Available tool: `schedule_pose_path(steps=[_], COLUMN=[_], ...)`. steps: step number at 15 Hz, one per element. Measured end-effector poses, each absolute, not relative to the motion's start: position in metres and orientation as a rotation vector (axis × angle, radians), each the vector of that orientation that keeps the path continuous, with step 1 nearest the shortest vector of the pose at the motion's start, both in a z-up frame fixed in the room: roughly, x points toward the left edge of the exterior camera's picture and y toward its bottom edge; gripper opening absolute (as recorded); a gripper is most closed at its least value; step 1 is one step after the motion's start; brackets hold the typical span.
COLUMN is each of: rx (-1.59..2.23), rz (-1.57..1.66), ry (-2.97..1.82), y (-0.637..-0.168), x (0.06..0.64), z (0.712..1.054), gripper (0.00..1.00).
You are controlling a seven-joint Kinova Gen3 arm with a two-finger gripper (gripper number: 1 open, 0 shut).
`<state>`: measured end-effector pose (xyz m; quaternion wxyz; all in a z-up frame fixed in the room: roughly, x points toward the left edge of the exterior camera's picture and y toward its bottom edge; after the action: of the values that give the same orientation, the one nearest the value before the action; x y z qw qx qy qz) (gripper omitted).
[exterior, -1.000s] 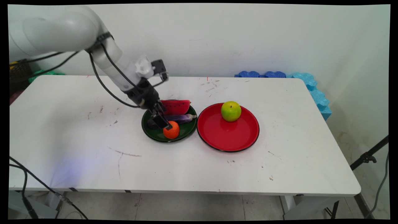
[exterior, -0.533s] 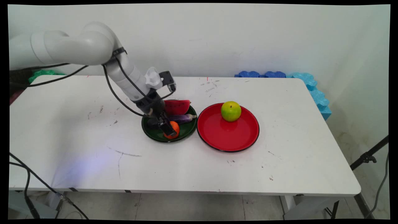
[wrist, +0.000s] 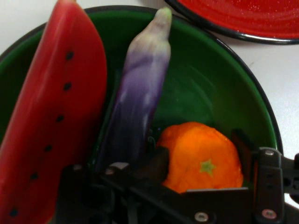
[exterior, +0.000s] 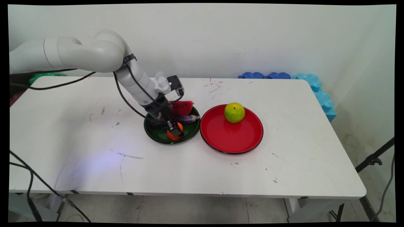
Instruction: Place the picked object on the red plate
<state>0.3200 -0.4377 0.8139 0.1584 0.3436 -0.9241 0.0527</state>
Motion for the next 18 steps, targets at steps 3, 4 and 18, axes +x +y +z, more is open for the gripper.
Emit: schedule_pose_path(steps=[3,4,18], rx=[0.973,0.968,0.811], rz=[0.157,0.161,0.123], ry=[-2.641,-2.639,-2.548], y=[-0.44,-0.441,-0.397], x=[0.318,0.317,0.294], z=[0.812,0.813,0.907], gripper=[0.0,0.0,0.0])
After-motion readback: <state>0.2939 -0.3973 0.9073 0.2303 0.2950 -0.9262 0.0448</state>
